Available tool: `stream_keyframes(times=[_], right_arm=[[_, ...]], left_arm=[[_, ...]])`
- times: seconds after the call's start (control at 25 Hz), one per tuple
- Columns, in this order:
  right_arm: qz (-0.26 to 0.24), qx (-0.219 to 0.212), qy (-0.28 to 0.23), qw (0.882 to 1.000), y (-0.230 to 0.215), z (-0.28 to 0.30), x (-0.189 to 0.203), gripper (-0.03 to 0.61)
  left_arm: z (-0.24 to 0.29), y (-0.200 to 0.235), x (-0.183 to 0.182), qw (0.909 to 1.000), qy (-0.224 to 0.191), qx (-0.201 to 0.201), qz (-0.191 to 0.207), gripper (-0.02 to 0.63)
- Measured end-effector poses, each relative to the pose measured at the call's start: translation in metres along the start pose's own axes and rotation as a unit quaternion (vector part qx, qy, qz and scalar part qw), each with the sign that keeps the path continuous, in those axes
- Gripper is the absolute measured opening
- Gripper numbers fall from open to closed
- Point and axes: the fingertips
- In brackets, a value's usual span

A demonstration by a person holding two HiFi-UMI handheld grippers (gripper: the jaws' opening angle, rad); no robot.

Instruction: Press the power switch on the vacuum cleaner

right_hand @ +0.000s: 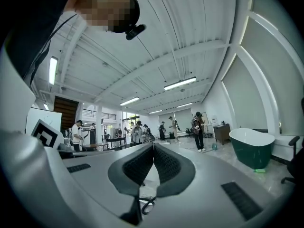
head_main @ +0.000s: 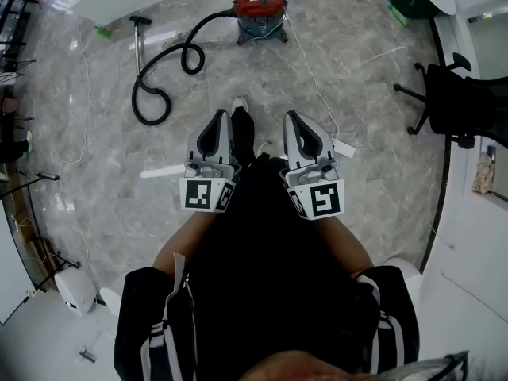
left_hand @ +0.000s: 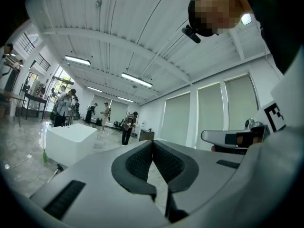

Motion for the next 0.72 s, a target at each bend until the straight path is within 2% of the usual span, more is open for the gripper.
stream_keyframes(times=[0.4, 0.72], right_arm=[[0.001, 0.02, -0.009, 1.0, -0.037, 0.021, -0.01, 0.018], [-0.032, 0.022, -0.007, 0.999, -0.07, 0.083, -0.012, 0.019]], left_arm=[[0.045, -0.003, -0.002, 0.9995, -0.015, 0.024, -0.014, 0.02], [0.108, 0.028, -0.002, 0.9993, -0.018, 0.022, -0.023, 0.02]])
Point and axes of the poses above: the fingertips, and each gripper's own axes: z forward along the fingers, y to its left, x out of its underside, and after that the axes turned 1 degree about -z, right-handed
